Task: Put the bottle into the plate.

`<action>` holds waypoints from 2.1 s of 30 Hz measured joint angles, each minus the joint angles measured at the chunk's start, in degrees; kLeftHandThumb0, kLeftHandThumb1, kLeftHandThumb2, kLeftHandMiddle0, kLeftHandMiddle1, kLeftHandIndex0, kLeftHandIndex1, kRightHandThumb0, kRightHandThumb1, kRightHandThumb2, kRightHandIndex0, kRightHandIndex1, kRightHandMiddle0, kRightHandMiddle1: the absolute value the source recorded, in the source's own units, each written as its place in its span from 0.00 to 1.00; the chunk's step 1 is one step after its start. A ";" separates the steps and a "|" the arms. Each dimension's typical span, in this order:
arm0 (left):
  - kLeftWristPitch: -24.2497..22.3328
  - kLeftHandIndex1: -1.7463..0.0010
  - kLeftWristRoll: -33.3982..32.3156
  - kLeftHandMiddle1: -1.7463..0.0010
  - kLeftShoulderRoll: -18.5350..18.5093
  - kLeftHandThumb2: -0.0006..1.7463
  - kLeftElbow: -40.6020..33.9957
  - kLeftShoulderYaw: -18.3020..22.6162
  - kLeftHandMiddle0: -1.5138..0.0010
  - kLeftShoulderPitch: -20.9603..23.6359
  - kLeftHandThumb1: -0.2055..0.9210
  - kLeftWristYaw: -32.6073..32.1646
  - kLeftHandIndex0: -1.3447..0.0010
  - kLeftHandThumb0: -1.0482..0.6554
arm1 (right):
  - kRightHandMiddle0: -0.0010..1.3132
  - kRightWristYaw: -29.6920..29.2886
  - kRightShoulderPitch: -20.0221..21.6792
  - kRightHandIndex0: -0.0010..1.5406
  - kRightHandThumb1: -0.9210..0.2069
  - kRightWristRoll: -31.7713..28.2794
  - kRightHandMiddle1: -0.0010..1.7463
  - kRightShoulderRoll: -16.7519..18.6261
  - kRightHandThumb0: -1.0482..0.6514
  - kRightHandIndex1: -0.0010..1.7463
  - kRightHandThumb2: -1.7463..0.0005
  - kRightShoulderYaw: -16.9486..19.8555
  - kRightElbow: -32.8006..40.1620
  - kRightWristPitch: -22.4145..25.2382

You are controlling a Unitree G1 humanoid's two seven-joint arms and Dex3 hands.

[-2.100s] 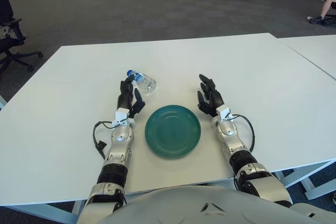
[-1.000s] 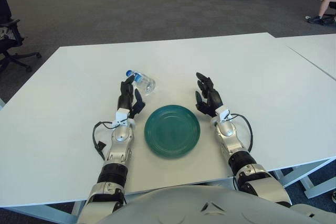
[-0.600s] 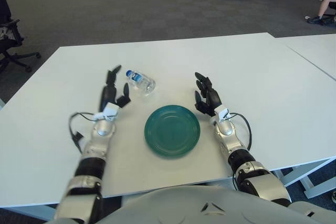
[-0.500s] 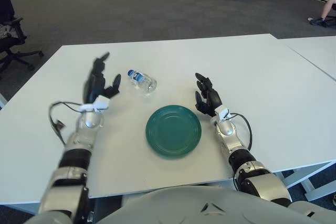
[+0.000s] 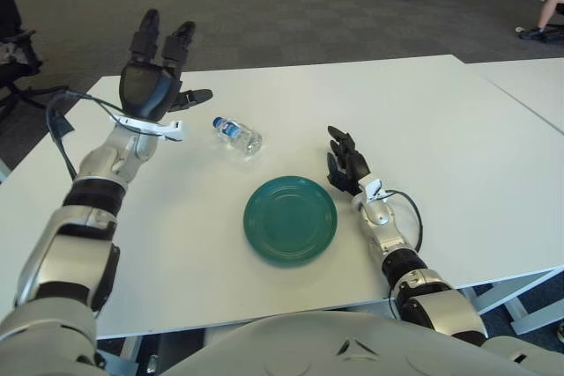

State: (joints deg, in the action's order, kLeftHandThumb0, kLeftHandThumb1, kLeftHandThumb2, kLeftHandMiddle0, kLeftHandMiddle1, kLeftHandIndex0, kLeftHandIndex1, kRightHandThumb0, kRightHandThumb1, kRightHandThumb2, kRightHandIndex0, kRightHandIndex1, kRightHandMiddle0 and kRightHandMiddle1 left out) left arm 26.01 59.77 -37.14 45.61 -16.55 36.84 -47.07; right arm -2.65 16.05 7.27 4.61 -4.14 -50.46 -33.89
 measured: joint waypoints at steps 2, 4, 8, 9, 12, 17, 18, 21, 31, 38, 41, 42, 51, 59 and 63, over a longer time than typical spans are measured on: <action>-1.11 0.86 2.43 1.00 -0.28 0.14 1.80 -2.78 1.00 1.60 1.00 -1.49 1.00 0.02 | 0.00 -0.30 -0.76 0.12 0.00 0.01 0.24 0.21 0.17 0.01 0.61 0.02 1.43 0.87; -2.36 0.86 4.80 1.00 -0.73 0.12 3.42 -5.54 1.00 2.94 1.00 -2.22 1.00 0.03 | 0.00 -0.34 -1.18 0.13 0.00 0.00 0.26 0.35 0.17 0.01 0.62 0.12 2.17 1.41; -5.77 0.86 10.66 1.00 -1.36 0.11 9.05 -12.37 0.99 6.26 0.99 -2.63 1.00 0.04 | 0.00 -0.33 -1.55 0.13 0.00 -0.02 0.27 0.37 0.18 0.01 0.62 0.36 3.45 2.74; -6.31 0.85 11.34 1.00 -1.38 0.10 10.17 -13.56 0.99 6.73 0.99 -2.70 1.00 0.04 | 0.00 -0.33 -1.59 0.14 0.00 -0.02 0.27 0.38 0.18 0.01 0.62 0.39 3.62 2.95; -7.47 0.85 13.07 1.00 -1.23 0.09 13.63 -17.27 0.99 8.07 0.98 -3.09 1.00 0.05 | 0.00 -0.34 -1.71 0.14 0.00 -0.02 0.29 0.38 0.18 0.01 0.62 0.46 3.98 3.45; -7.86 0.85 15.49 1.00 -0.82 0.08 17.46 -22.92 0.99 10.07 0.98 -3.01 1.00 0.06 | 0.00 -0.63 -1.77 0.15 0.00 -0.01 0.30 0.43 0.19 0.01 0.62 0.49 4.14 3.83; -7.87 0.85 15.82 1.00 -0.75 0.08 17.87 -23.92 0.99 10.41 0.98 -2.96 1.00 0.06 | 0.00 -0.69 -1.78 0.15 0.00 -0.01 0.30 0.47 0.19 0.01 0.63 0.49 4.14 3.83; -7.64 0.86 17.13 1.00 -0.47 0.08 18.57 -26.98 0.99 11.61 0.97 -2.66 1.00 0.06 | 0.00 -0.78 -1.81 0.15 0.00 -0.01 0.31 0.50 0.19 0.01 0.63 0.48 4.15 3.83; -2.04 0.86 18.33 0.99 0.95 0.06 18.57 -34.23 0.97 14.67 0.98 2.57 1.00 0.03 | 0.00 -0.80 -1.78 0.15 0.00 -0.01 0.32 0.60 0.20 0.01 0.62 0.43 3.80 3.28; 4.09 0.86 17.94 0.99 1.11 0.05 19.62 -37.02 0.96 16.64 0.97 12.85 1.00 0.02 | 0.00 -0.77 -1.73 0.16 0.00 -0.16 0.33 0.68 0.20 0.01 0.63 0.53 3.47 3.18; 5.59 0.88 17.10 0.99 1.45 0.05 19.94 -37.22 0.96 17.32 0.97 16.79 1.00 0.02 | 0.00 -0.80 -1.54 0.15 0.00 -0.16 0.35 0.63 0.20 0.01 0.62 0.65 2.85 2.78; 6.05 0.88 16.79 0.99 1.59 0.05 20.05 -37.21 0.96 17.61 0.97 18.06 1.00 0.01 | 0.00 -0.78 -1.29 0.15 0.00 -0.16 0.35 0.59 0.19 0.01 0.61 0.69 2.23 2.10; 7.37 0.87 11.44 0.99 3.94 0.04 21.23 -35.84 0.93 19.67 0.97 23.65 1.00 0.00 | 0.00 1.65 0.85 0.15 0.00 -0.43 0.37 0.20 0.19 0.00 0.60 0.82 -2.36 -2.89; 8.00 0.87 8.66 0.98 5.78 0.04 22.27 -35.39 0.91 20.15 0.98 26.91 1.00 0.00 | 0.00 2.86 1.74 0.14 0.00 -1.52 0.36 0.03 0.19 0.00 0.60 1.36 -4.07 -4.06; 8.07 0.86 8.05 0.98 6.16 0.04 22.55 -35.39 0.90 20.17 0.99 28.02 1.00 0.00 | 0.00 2.93 1.92 0.13 0.00 -1.79 0.36 0.02 0.18 0.00 0.60 1.46 -4.42 -4.25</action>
State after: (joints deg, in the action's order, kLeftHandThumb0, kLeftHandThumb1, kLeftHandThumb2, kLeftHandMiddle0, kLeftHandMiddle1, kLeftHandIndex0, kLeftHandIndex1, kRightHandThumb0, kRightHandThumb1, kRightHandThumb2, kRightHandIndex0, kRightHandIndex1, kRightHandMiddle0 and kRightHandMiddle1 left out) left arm 34.08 67.82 -30.98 68.15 -51.94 57.00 -19.06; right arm 0.28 17.96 5.48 4.63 -2.67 -54.88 -38.14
